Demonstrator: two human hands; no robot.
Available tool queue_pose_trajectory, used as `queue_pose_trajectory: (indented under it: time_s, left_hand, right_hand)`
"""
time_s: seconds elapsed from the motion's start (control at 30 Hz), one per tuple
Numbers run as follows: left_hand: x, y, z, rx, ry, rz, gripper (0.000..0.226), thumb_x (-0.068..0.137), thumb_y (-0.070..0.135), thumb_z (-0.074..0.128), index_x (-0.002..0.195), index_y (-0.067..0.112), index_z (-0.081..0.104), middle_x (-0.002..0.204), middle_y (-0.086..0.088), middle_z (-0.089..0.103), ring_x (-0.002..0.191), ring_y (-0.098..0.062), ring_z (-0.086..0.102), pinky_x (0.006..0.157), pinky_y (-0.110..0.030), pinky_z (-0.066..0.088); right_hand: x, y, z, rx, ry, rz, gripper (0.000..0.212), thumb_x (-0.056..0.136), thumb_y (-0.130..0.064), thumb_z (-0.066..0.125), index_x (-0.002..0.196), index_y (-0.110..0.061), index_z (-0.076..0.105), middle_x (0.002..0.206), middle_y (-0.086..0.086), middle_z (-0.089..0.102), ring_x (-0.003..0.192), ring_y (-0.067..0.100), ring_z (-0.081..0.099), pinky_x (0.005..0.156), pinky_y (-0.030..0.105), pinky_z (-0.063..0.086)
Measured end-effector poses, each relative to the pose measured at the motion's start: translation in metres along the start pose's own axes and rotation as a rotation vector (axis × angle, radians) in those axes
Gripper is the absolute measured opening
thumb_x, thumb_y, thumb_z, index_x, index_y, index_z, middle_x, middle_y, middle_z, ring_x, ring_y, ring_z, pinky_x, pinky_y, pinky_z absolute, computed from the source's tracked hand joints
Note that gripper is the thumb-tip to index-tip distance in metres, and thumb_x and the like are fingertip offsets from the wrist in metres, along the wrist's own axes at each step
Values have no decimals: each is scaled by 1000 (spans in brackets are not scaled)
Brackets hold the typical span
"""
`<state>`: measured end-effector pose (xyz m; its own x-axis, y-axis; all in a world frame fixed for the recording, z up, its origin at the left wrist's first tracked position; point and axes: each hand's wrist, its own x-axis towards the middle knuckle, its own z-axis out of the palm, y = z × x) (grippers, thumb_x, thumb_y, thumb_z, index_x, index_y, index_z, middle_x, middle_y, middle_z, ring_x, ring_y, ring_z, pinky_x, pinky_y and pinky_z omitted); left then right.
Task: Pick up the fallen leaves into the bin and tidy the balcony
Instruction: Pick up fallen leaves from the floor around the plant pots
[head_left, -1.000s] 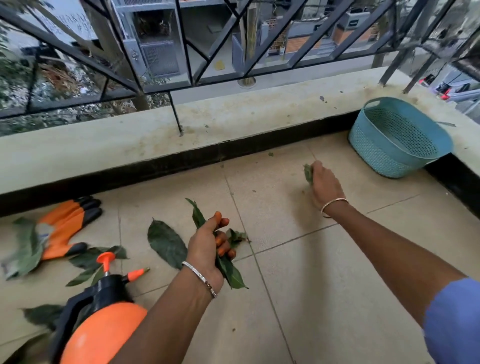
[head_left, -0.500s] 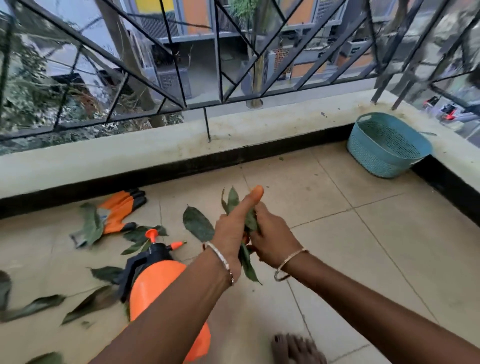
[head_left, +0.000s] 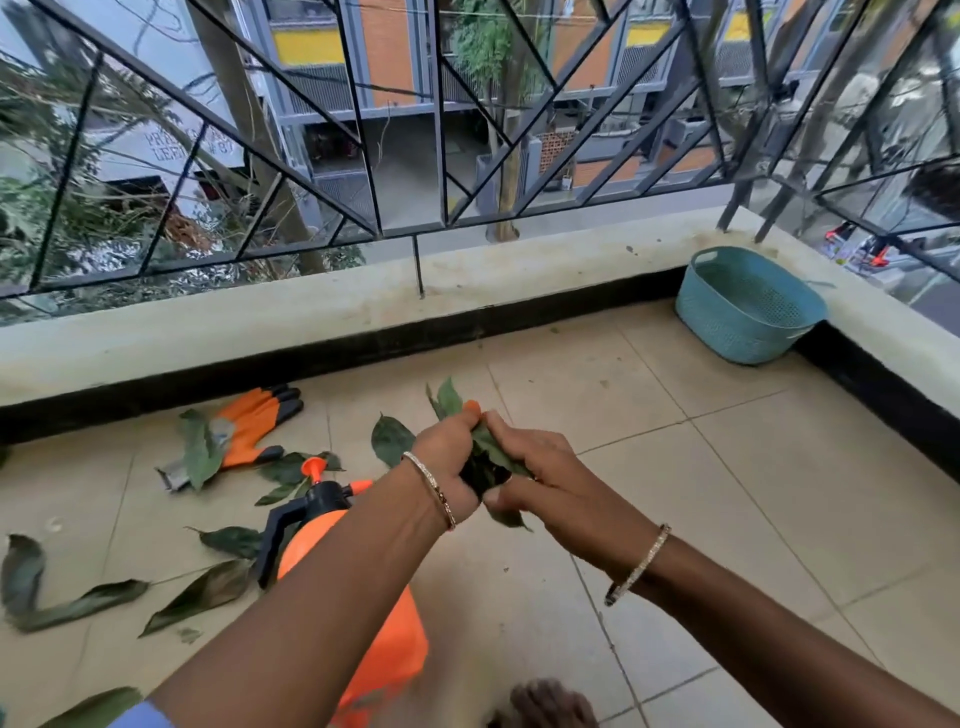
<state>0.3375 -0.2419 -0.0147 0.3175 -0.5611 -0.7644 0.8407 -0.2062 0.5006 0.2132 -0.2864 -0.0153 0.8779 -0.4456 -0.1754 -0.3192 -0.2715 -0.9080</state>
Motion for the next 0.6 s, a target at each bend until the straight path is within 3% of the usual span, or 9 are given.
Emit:
queue_pose_trajectory:
  time_s: [0.07, 0.17, 0.23, 0.3, 0.4, 0.5, 0.6]
  left_hand:
    - [3, 2, -8, -61, 2, -17, 35, 104, 32, 44, 80, 9, 55, 70, -9, 59, 66, -22, 57, 53, -35, 53]
    - [14, 7, -27, -177, 46, -13, 33, 104, 29, 43, 76, 13, 49, 68, -5, 52, 62, -19, 52, 38, -28, 52]
    - [22, 12, -44, -213, 114, 17, 33, 105, 26, 43, 75, 12, 48, 60, -4, 50, 51, -16, 49, 34, -21, 46]
    - [26, 17, -60, -188, 176, 75, 35, 105, 25, 43, 74, 11, 47, 44, -1, 44, 32, -11, 43, 34, -13, 39]
    - [27, 23, -80, -108, 201, 134, 36, 105, 32, 41, 75, 14, 47, 51, 2, 37, 30, -8, 33, 36, -13, 32]
    - [25, 28, -96, -102, 185, 149, 36, 103, 38, 43, 76, 15, 47, 46, 4, 36, 30, -8, 29, 35, -12, 30]
    - [22, 30, -107, -110, 174, 152, 37, 100, 43, 48, 74, 16, 47, 41, 5, 35, 28, -8, 29, 33, -12, 30]
  right_hand:
    - [2, 3, 10, -115, -6, 7, 82, 70, -56, 45, 149, -39, 34, 145, -20, 38, 137, 5, 17, 113, 35, 27]
    - [2, 7, 30, -334, -16, -138, 75, 79, -71, 26, 146, -40, 40, 161, -21, 12, 147, 6, 1, 119, 39, 9]
    - [4, 14, 38, -204, -1, -200, 65, 87, -68, 31, 141, -38, 49, 158, -21, 25, 147, 4, 13, 117, 30, 14]
    - [11, 25, 37, -21, 119, -202, 46, 90, -56, 44, 124, -34, 66, 139, -15, 51, 132, -1, 39, 103, 15, 33]
    - [39, 68, 28, -112, 354, -186, 17, 88, -26, 59, 97, -22, 73, 102, -8, 65, 93, 4, 60, 74, 21, 48]
    - [81, 133, 15, -294, 429, -18, 17, 81, -7, 61, 92, -15, 71, 93, 1, 68, 83, 15, 63, 78, 35, 52]
    - [118, 169, 12, -535, 280, 49, 36, 81, -10, 66, 117, -12, 62, 114, 9, 61, 106, 28, 58, 94, 32, 44]
